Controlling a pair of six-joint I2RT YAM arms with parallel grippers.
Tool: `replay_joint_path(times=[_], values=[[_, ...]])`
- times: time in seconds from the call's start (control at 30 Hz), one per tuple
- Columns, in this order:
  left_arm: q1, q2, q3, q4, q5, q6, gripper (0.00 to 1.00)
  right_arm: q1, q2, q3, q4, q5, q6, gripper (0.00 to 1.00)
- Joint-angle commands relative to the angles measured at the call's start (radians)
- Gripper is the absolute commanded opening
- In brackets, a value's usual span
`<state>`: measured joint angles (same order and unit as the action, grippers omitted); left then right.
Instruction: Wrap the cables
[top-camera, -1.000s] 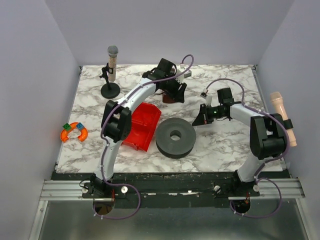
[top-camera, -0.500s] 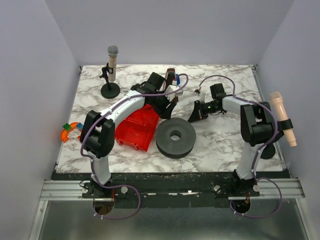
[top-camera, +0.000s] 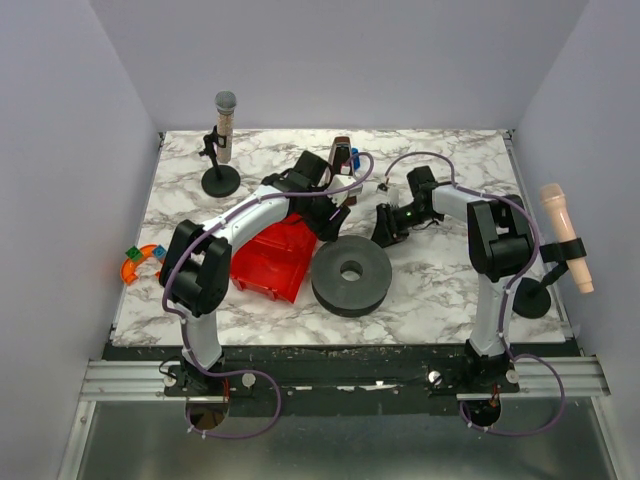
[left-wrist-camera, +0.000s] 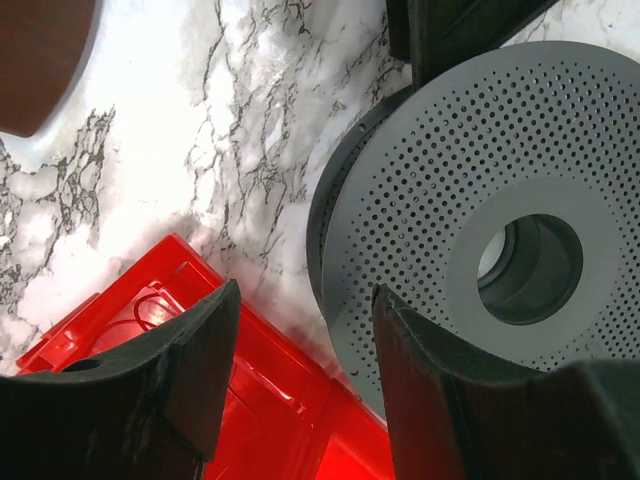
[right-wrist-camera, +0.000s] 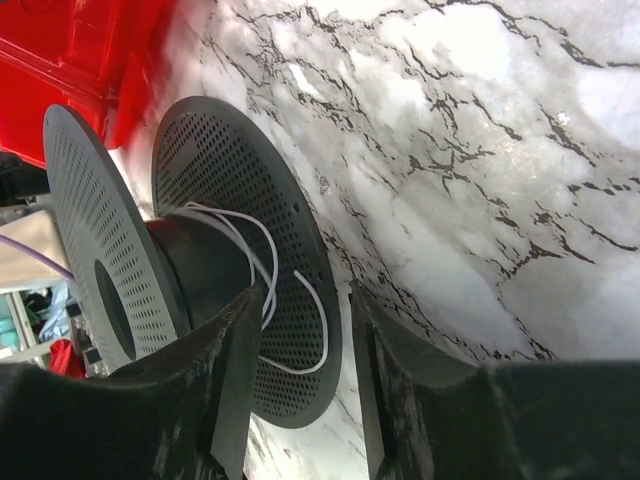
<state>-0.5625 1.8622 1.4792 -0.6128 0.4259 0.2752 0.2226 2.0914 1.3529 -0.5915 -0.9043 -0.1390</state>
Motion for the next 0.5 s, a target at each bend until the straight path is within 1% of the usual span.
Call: replay_joint_path(times=[0.0,0.07,0.13,0.23,0.27,0.3,0.37,0.43,0.47], values=[[0.001,-0.023,0.044,0.022,-0.022,-0.014,0.63,0.009,0.007,0.037,-0.042,0.08,0.007,0.53],[0.003,-0.028,0.046,0.022,-0.021,-0.013,0.63,0.009,-0.01,0.049,-0.036,0.158,0.041,0.59],[0.001,-0.031,0.046,0.019,-0.016,-0.01,0.63,0.008,-0.024,0.064,-0.037,0.209,0.058,0.6],[0.001,-0.029,0.044,0.018,-0.012,-0.008,0.63,0.009,-0.04,0.087,-0.039,0.257,0.075,0.66],[0.001,-0.028,0.046,0.018,-0.012,-0.008,0.63,0.009,-0.044,0.098,-0.041,0.268,0.078,0.69],[0.001,-0.026,0.044,0.018,-0.009,-0.01,0.63,0.008,-0.045,0.106,-0.044,0.281,0.082,0.7],[0.001,-0.023,0.047,0.018,-0.01,-0.011,0.63,0.009,-0.047,0.124,-0.045,0.314,0.093,0.77],[0.003,-0.024,0.05,0.016,-0.01,-0.01,0.63,0.008,-0.056,0.141,-0.045,0.331,0.099,0.81],[0.001,-0.028,0.053,0.016,-0.01,-0.01,0.63,0.009,-0.062,0.15,-0.045,0.338,0.104,0.86]])
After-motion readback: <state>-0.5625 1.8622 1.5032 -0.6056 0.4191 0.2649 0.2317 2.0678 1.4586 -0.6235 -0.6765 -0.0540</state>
